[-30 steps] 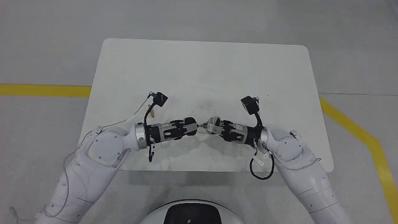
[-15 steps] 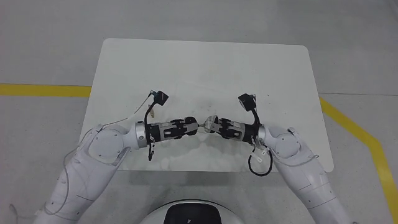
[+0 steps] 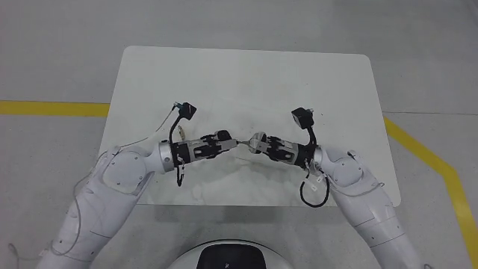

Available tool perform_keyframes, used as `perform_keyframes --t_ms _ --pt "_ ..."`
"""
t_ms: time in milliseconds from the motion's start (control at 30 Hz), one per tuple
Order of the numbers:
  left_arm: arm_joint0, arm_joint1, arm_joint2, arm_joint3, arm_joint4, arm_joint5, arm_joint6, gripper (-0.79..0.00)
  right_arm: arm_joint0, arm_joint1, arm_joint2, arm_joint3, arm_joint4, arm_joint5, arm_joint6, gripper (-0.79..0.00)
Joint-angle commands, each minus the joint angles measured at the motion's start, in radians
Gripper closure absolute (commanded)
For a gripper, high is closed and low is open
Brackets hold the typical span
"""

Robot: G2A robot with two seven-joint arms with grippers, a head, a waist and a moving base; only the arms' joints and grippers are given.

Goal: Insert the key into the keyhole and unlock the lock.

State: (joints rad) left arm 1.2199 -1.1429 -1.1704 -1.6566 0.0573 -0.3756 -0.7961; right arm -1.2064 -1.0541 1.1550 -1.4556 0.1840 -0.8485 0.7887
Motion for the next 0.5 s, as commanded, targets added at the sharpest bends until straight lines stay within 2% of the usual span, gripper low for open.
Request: perform_keyframes --t_ms 0,100,300,400,467 --pt "0.022 0.008 -0.039 -0.021 0.047 -0.007 0.021 -0.785 -0.012 0.003 0.028 -0.001 -0.003 -0.029 -0.037 0.0" --pt "0.083 0.029 -0.13 -0.07 0.166 -0.018 0.036 -0.785 -0.039 0.009 0.081 -0.007 -0.027 -0.063 -0.104 0.0" --pt "0.291 0.064 -0.345 -0.163 0.339 -0.037 0.102 -0.785 -0.096 0.014 0.165 -0.037 -0.099 -0.101 -0.232 0.0" --pt "0.405 0.073 -0.426 -0.176 0.488 -0.026 0.183 -0.785 -0.108 0.013 0.177 -0.051 -0.129 -0.086 -0.265 0.0" --pt "0.458 0.073 -0.449 -0.163 0.544 -0.013 0.256 -0.785 -0.108 0.013 0.177 -0.051 -0.129 -0.086 -0.265 0.0"
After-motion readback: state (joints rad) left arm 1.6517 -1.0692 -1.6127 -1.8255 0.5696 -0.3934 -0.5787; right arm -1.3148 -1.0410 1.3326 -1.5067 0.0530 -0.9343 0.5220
